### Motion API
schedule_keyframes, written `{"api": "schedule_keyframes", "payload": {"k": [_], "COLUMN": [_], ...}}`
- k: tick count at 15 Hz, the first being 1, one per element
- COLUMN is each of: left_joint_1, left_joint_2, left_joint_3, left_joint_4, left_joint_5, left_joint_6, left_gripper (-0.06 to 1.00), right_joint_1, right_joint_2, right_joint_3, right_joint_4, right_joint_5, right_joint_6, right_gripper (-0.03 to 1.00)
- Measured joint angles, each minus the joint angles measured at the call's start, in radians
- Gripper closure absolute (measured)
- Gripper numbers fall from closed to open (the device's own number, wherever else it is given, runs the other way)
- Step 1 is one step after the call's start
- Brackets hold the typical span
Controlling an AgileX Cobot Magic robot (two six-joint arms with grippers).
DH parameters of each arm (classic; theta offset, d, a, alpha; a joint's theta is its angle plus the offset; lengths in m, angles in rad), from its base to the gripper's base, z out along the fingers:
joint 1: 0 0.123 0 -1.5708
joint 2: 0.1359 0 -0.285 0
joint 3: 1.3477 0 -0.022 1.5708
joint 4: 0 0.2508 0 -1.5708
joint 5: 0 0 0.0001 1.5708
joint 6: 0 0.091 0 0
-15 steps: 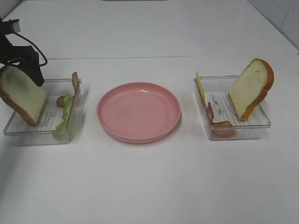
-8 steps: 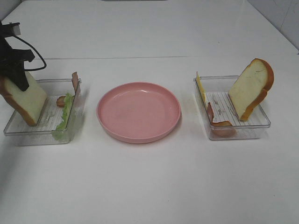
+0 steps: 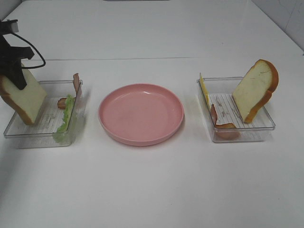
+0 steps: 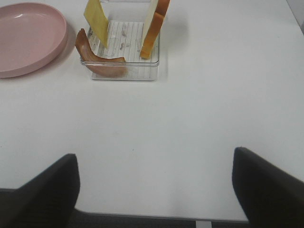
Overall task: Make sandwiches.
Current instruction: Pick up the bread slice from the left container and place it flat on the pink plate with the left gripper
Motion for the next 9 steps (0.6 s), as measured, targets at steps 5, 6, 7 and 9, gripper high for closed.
{"api": "schedule_keyframes", "payload": {"k": [5, 6, 7, 9], "left_joint_1": [0.000, 0.000, 0.000, 0.000], "left_joint_2": [-0.204, -0.264, -0.318, -0.413], "left_joint_3": [0.000, 0.000, 0.000, -0.002], "left_joint_4": [0.030, 0.006, -0.030, -0.132], "left_joint_5": [0.000, 0.001, 0.002, 0.003], "left_joint_6": [-0.045, -0.046, -0.048, -0.041], "left_gripper": [0.74, 0.74, 0.74, 0.74], "right_joint_1": [0.000, 0.000, 0.000, 0.000], "right_joint_2": [0.000, 0.000, 0.000, 0.000], "right_joint_3": [0.000, 0.000, 0.000, 0.000], "right_joint_4": [0.000, 0.000, 0.000, 0.000], "right_joint_5": [0.000, 0.000, 0.000, 0.000], "right_joint_6": [0.000, 0.000, 0.000, 0.000], "right_gripper": [0.12, 0.12, 0.12, 0.12]}}
